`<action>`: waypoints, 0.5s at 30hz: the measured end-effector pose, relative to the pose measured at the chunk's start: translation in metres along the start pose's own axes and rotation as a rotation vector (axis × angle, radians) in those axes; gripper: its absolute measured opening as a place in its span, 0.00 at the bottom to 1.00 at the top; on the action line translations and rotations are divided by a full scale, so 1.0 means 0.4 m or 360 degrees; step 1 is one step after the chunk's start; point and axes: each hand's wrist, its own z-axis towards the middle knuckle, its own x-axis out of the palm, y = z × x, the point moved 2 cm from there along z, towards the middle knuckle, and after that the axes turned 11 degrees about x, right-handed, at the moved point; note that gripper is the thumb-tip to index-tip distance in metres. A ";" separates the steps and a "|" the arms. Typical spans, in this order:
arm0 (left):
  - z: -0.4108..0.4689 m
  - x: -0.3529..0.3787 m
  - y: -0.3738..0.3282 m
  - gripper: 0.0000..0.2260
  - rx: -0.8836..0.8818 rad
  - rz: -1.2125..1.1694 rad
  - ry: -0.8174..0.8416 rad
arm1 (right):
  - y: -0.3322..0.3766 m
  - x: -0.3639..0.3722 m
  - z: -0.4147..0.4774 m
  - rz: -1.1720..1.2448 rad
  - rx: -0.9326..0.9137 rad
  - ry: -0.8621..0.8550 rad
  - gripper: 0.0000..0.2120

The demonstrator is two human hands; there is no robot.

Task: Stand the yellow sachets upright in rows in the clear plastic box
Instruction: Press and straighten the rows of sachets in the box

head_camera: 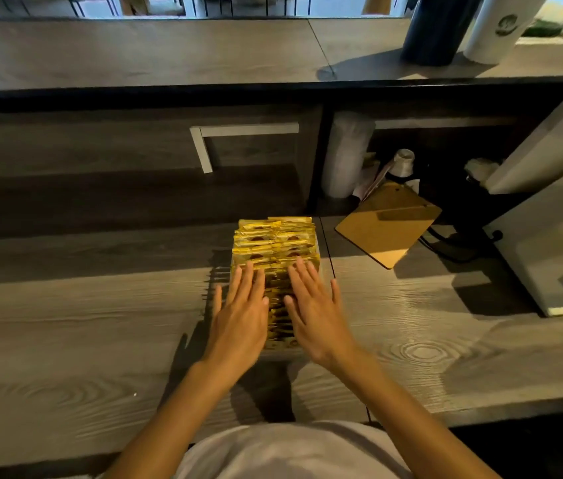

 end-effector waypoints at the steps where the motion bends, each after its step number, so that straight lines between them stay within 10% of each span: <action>1: -0.006 0.011 0.002 0.22 -0.0016 -0.0018 0.0018 | -0.002 0.012 -0.005 -0.0034 -0.0004 -0.0003 0.33; 8: 0.036 0.016 0.021 0.24 -0.0025 -0.0084 0.0019 | -0.012 0.019 0.040 -0.0117 -0.0044 -0.0049 0.42; 15: 0.101 0.009 0.035 0.24 -0.0004 -0.0028 0.0034 | -0.017 0.008 0.105 -0.0176 -0.0014 0.0031 0.27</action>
